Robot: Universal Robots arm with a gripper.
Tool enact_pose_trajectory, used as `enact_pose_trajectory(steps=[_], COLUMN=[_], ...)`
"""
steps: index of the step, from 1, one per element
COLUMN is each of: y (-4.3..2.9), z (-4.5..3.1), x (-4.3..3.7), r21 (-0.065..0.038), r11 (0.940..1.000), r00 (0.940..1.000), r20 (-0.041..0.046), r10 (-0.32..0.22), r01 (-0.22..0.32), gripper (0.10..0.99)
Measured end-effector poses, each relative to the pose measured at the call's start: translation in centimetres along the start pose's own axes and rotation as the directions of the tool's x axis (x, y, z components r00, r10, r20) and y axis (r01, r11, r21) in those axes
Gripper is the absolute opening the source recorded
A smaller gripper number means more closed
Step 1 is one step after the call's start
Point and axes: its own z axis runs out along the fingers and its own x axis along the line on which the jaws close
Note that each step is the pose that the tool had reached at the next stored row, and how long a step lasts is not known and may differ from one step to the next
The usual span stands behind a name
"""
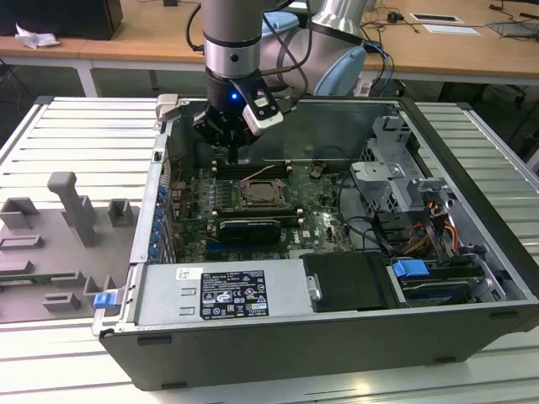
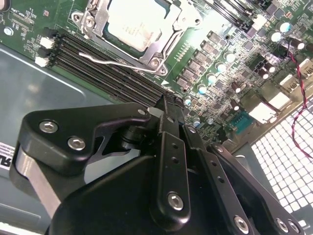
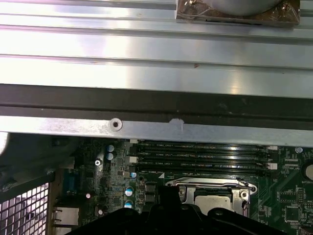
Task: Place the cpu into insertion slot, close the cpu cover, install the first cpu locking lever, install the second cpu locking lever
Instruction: 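Install the first cpu locking lever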
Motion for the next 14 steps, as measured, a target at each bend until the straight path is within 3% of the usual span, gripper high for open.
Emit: enact_pose_trajectory(steps=[14], y=[-0.04], z=[0.21], x=[-0.32], r21=[0.000], r11=[1.0000], r00=[1.0000], r20=[-0.0001], r10=[0.000], r01=[0.000], gripper=[0.106])
